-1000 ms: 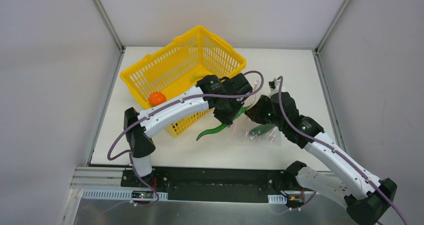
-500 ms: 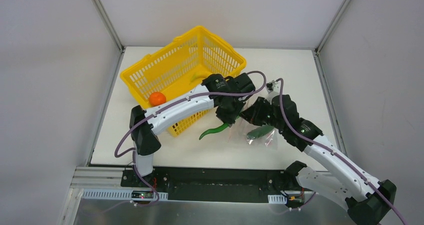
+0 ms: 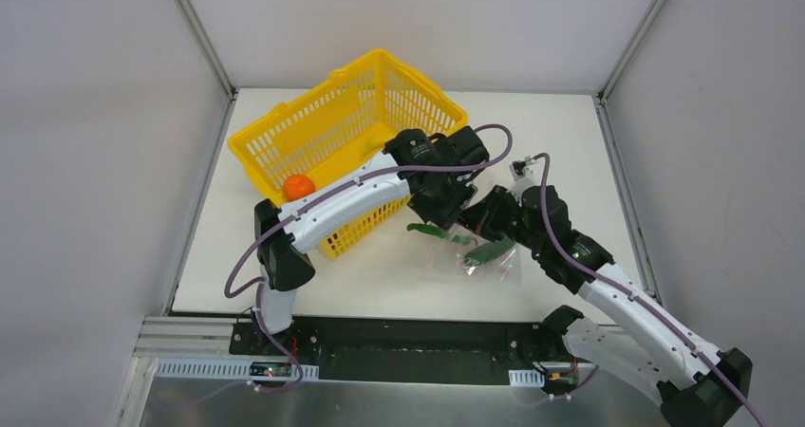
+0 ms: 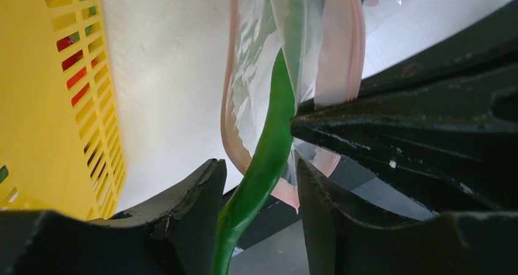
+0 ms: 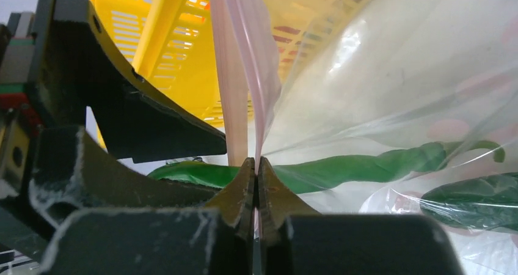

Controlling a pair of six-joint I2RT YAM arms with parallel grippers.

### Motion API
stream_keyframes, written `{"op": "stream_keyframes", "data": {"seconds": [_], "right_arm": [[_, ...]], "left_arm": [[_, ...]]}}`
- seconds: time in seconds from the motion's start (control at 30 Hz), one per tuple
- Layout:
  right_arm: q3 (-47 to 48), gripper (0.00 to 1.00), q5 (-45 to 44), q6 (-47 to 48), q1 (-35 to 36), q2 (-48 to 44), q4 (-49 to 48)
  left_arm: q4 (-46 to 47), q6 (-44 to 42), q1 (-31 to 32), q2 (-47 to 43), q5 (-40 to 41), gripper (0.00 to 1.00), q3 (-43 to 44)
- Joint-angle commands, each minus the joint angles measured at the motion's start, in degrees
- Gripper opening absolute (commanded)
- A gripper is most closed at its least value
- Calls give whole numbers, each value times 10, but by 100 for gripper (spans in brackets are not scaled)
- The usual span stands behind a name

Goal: Place the food in the zip-top bag and seal the zipper

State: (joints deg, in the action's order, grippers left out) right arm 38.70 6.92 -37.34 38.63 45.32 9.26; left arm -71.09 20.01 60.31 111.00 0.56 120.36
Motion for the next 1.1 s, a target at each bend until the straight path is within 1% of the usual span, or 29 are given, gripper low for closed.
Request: {"op": "stream_keyframes", "data": {"seconds": [0.0, 0.13, 0.27, 0.33, 0.4, 0.5, 0.67, 0.8, 0.83, 0.87, 0.93, 1.0, 1.07], "right_arm": [[34, 0, 46, -31, -27, 14, -15], [31, 0, 65, -36, -67, 0, -10], [29, 0, 92, -30, -89, 0, -1], [26, 0, 102, -31, -90, 2, -2], [22, 0, 107, -33, -90, 1, -5], [20, 0, 110, -24, -91, 0, -5], [34, 0, 117, -1, -90, 6, 14], [37, 0, 121, 12, -91, 5, 23], [37, 0, 123, 14, -91, 7, 25], [38, 0, 123, 15, -91, 8, 26], [37, 0, 121, 16, -91, 9, 27], [35, 0, 118, 16, -90, 8, 26], [35, 0, 114, 16, -90, 7, 27]], "left_arm": [[-18, -12, 0, -15, 17, 49, 25], [-14, -13, 1, -68, 22, 50, -4], [31, -29, 2, -139, 10, 52, -108], [41, -46, 2, -161, 0, 55, -138], [43, -66, 2, -169, -23, 55, -156], [43, -83, 2, -161, -29, 55, -154], [37, -100, 3, -140, -20, 55, -112], [18, -149, 2, -124, -62, 55, -87], [12, -157, 2, -117, -74, 54, -80], [4, -163, 3, -109, -85, 49, -74], [-18, -172, 3, -94, -104, 36, -58], [-23, -172, 2, -91, -110, 20, -60], [-20, -170, 2, -96, -112, 13, -72]]}}
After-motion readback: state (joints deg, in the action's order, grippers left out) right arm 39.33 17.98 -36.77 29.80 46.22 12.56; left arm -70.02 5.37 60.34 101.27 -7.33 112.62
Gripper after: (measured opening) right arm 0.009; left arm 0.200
